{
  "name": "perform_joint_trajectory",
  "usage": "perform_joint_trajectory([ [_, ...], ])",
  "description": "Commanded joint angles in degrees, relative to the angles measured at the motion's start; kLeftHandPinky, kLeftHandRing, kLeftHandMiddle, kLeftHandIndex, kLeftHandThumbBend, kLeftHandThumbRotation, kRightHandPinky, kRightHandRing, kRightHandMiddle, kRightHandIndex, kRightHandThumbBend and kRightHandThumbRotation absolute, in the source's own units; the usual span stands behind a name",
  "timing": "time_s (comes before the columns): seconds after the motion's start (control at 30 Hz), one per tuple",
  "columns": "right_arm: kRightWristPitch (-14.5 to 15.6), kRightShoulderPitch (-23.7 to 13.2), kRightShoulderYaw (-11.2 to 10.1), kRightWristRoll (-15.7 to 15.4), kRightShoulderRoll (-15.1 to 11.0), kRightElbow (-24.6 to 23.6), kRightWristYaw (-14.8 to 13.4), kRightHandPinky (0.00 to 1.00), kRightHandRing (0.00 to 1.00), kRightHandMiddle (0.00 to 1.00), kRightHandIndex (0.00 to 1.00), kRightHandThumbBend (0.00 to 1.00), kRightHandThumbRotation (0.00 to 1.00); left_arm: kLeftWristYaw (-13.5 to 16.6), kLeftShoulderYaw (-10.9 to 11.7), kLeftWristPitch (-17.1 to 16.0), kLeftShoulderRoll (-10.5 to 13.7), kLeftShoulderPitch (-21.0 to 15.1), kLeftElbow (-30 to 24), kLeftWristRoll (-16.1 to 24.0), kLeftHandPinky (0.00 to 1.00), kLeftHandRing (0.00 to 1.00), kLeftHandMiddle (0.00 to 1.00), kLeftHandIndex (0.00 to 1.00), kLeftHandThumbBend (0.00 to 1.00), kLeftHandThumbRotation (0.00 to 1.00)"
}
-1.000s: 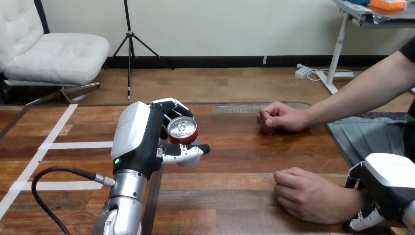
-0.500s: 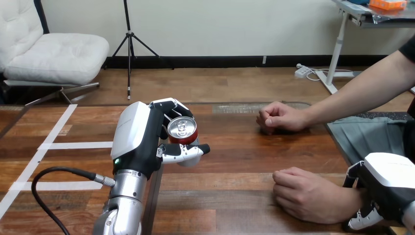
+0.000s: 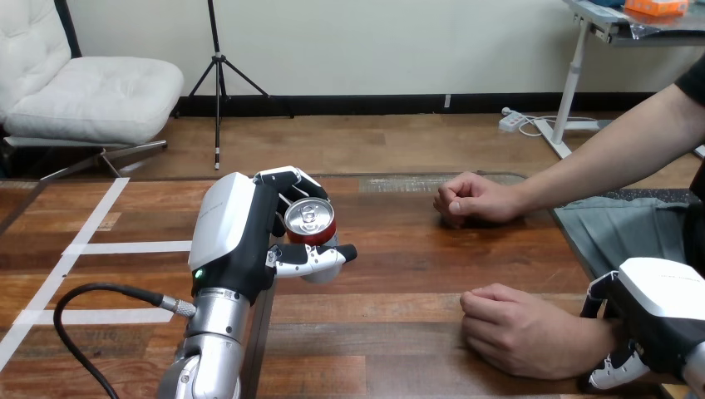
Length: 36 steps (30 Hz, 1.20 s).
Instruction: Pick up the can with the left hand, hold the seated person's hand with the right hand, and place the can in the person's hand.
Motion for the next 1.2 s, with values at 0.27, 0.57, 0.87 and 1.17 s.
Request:
perform_joint_trajectory([
  [0.27, -2.0, -1.2, -0.3, 2.2, -0.2, -0.1, -2.8, 0.32, 0.41, 0.48, 0.49, 0.81, 0.0, 0.8, 0.9, -0.4, -0.2, -3.5, -2.2, 0.3, 0.35, 0.41, 0.47, 0.48, 0.75, 0.0],
  [0.57, -2.3, -1.2, -0.9, 3.4, 0.1, -0.6, -3.6, 0.28, 0.38, 0.46, 0.5, 0.8, 0.0, 1.2, 0.6, -1.2, 0.0, -3.8, -1.7, 0.6, 0.35, 0.41, 0.47, 0.48, 0.75, 0.0],
  [0.87, -2.3, -0.9, -1.3, 3.3, -0.1, -2.2, -4.3, 0.24, 0.34, 0.43, 0.5, 0.8, 0.0, 0.8, 0.3, -1.1, -0.2, -4.1, -1.6, 0.5, 0.35, 0.4, 0.47, 0.48, 0.75, 0.0],
  [1.17, -1.8, -0.4, -2.2, 4.2, 0.5, -5.3, -4.0, 0.22, 0.31, 0.4, 0.5, 0.79, 0.0, 0.4, 0.0, -0.5, -0.9, -4.5, -1.9, 0.5, 0.35, 0.41, 0.47, 0.48, 0.74, 0.0],
])
